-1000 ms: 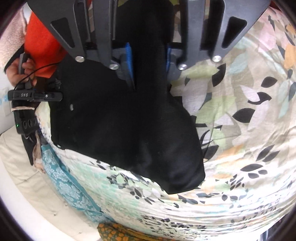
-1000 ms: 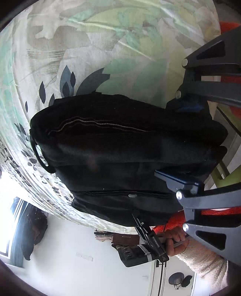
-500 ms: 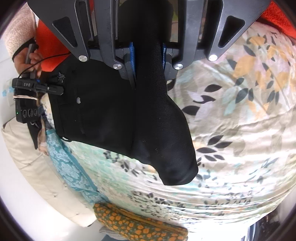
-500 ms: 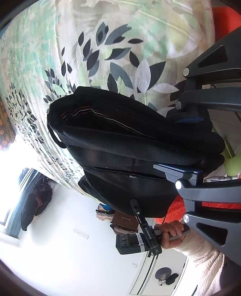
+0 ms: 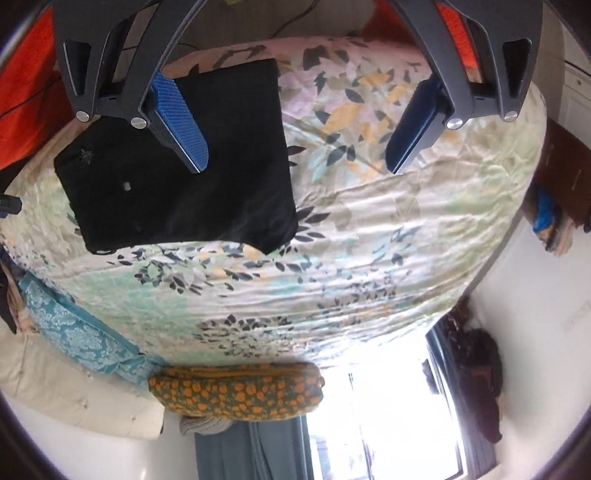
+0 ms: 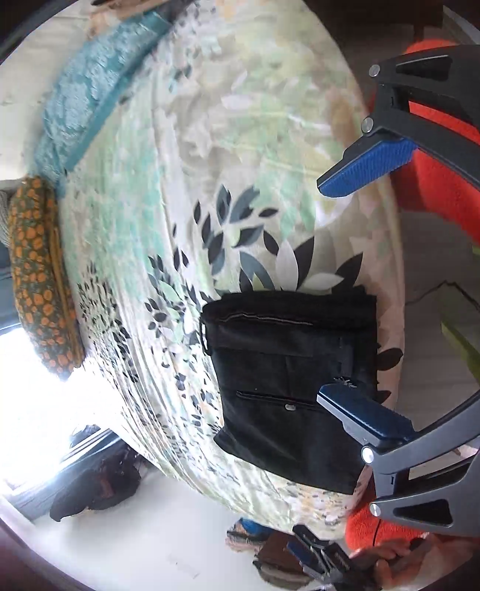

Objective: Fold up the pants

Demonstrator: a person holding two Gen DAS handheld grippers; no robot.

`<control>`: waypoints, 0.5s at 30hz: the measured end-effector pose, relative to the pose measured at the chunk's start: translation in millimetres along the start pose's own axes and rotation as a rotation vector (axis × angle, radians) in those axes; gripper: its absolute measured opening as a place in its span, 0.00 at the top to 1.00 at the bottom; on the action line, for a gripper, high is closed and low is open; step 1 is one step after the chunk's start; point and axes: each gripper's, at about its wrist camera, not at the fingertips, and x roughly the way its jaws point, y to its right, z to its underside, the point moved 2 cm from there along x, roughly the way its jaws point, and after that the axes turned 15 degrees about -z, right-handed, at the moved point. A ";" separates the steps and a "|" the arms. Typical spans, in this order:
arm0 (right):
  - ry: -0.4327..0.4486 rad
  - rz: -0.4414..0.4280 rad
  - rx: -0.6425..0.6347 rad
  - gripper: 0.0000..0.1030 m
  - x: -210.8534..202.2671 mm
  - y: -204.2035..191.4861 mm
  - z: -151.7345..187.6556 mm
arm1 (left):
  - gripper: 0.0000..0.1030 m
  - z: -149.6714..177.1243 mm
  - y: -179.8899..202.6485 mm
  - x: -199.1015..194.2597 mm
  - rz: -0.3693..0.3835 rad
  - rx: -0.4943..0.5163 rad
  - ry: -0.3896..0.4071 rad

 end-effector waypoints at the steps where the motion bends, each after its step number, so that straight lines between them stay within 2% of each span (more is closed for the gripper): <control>1: 0.016 0.044 -0.021 0.02 -11.1 -11.3 1.9 | 0.04 -3.9 0.5 -13.3 -0.012 0.004 0.044; 3: 0.054 0.096 -0.068 0.02 -29.4 -27.5 3.7 | 0.02 -11.4 1.5 -36.9 -0.030 0.005 0.114; 5: 0.080 0.124 -0.103 0.02 -40.1 -49.6 11.9 | 0.01 -18.7 0.6 -53.3 -0.040 -0.004 0.146; 7: 0.100 0.141 -0.119 0.02 -43.7 -68.8 17.2 | 0.01 -23.2 1.4 -61.4 -0.024 -0.016 0.142; 10: 0.116 0.132 -0.123 0.02 -50.0 -91.2 28.4 | 0.01 -20.7 2.2 -68.0 0.005 -0.012 0.094; 12: 0.107 0.127 -0.144 0.02 -50.8 -101.2 32.3 | 0.01 -16.3 1.5 -70.1 -0.027 -0.019 0.079; 15: 0.101 0.151 -0.193 0.02 -51.1 -111.1 37.2 | 0.01 -4.7 2.3 -80.5 -0.117 -0.017 0.130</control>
